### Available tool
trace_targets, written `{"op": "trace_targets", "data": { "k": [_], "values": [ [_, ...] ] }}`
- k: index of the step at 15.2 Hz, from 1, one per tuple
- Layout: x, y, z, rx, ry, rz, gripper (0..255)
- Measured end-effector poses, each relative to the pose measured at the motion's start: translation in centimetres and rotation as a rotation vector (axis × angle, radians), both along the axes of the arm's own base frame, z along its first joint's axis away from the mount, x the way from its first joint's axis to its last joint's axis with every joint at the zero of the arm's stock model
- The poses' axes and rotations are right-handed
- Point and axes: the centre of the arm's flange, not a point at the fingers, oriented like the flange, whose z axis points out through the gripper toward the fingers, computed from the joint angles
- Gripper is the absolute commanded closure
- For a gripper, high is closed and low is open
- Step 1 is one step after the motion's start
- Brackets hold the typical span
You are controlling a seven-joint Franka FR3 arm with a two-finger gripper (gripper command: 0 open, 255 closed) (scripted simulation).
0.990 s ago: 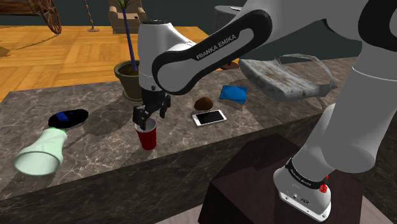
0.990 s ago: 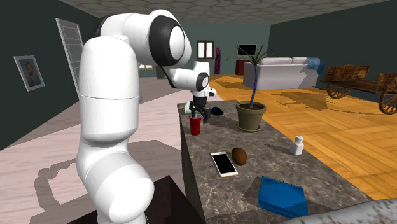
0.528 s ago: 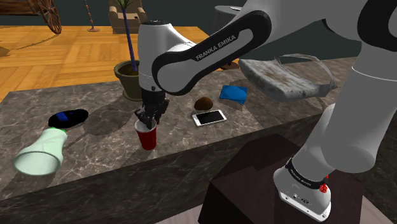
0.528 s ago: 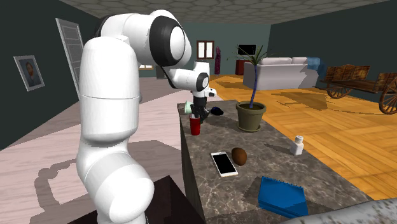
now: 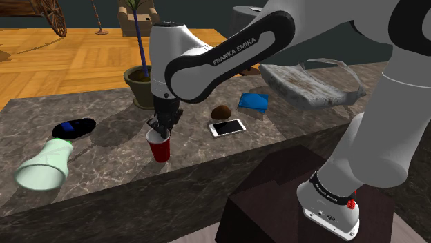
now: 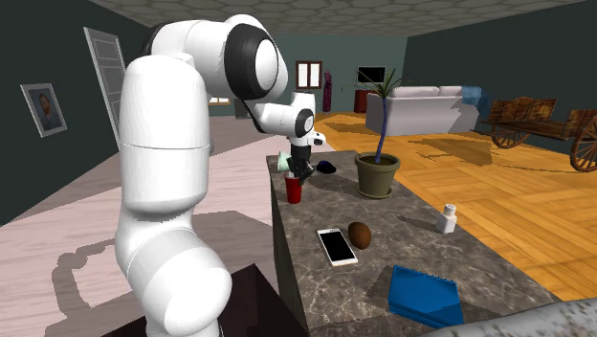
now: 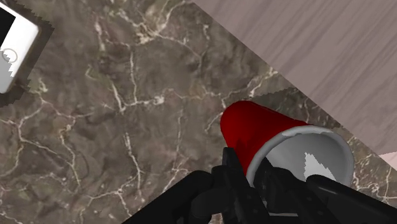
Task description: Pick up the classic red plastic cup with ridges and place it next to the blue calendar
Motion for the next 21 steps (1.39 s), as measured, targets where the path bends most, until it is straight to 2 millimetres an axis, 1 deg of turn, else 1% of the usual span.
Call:
{"op": "trace_targets", "data": {
  "k": [2,6,16,21],
  "values": [
    [0.0,0.0,0.6,-0.001,0.002,0.000,255],
    [0.0,-0.1,2.4,-0.001,0.002,0.000,255],
    [-0.1,0.0,7.9,-0.001,0.002,0.000,255],
    [-0.1,0.0,10.3,-0.001,0.002,0.000,255]
  ]
}}
